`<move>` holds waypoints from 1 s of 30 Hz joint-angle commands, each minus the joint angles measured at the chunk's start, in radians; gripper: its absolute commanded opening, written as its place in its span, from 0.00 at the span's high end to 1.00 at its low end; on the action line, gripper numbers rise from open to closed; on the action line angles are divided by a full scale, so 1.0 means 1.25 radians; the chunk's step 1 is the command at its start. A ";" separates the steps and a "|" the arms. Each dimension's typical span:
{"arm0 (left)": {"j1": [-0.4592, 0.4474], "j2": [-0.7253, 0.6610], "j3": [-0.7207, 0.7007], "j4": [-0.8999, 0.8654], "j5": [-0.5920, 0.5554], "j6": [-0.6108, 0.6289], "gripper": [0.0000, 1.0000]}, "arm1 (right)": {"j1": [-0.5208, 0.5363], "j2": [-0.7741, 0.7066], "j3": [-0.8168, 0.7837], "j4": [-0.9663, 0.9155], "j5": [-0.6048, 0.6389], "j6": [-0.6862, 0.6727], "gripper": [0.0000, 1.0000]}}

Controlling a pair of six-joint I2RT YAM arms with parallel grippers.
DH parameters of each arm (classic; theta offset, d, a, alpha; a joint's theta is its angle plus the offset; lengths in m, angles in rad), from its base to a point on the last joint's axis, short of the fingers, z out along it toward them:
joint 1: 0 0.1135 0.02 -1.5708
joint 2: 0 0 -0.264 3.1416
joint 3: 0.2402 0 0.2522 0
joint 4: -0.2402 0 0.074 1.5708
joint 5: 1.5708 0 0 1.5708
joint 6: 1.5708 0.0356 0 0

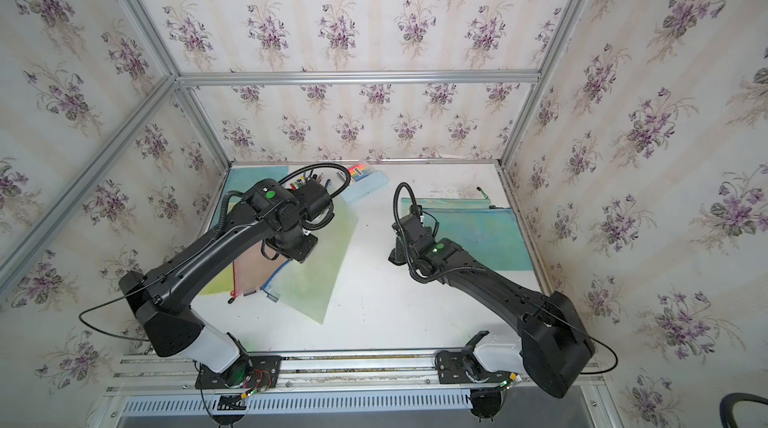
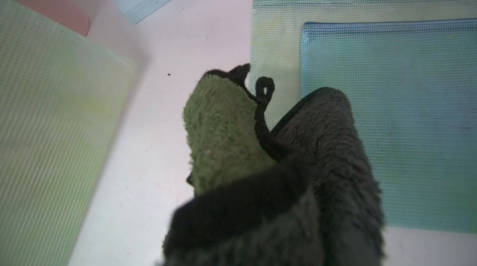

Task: Wipe the document bag
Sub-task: Adjust the document bag at the center of the board.

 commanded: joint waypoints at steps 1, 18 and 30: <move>-0.005 0.005 0.009 -0.066 -0.121 -0.056 0.99 | -0.015 -0.015 -0.013 0.000 -0.008 0.005 0.76; 0.016 0.060 0.097 -0.134 -0.270 -0.120 0.99 | -0.077 0.016 -0.023 0.020 -0.042 -0.010 0.76; -0.252 0.351 0.214 -0.055 -0.089 -0.290 0.58 | -0.170 -0.009 -0.022 0.003 -0.055 -0.037 0.76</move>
